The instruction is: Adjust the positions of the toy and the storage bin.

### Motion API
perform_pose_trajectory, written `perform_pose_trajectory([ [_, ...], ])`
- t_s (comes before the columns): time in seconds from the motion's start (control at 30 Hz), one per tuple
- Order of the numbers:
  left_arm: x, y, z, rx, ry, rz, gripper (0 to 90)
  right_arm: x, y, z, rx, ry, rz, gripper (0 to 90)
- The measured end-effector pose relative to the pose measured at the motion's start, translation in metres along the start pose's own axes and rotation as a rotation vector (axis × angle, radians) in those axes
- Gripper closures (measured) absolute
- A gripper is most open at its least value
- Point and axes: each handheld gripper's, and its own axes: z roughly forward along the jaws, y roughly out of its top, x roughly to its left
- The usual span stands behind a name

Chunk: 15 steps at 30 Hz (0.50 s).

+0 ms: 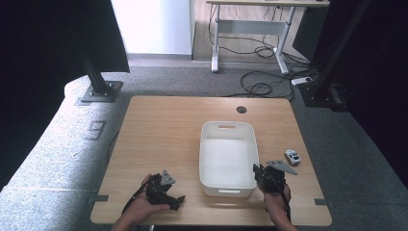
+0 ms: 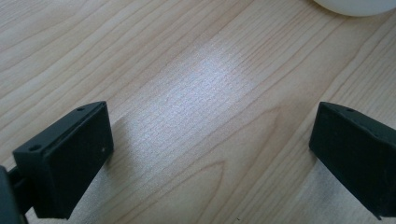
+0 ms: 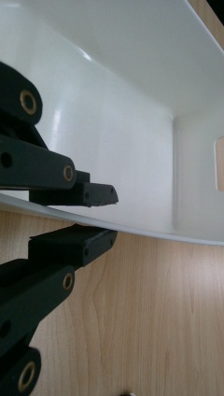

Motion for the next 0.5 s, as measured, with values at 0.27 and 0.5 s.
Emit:
perform_pose_trajectory([
  [0.27,0.0000,0.0000,0.0000,0.000,0.000,-0.001,0.0,-0.0002,-0.0002,0.0003,-0.002,0.006,-0.003,77.8],
  [0.5,-0.0001,-0.0001,0.0000,0.000,0.001,-0.001,0.0,0.0046,0.0016,0.0047,-0.004,0.009,-0.003,77.8],
])
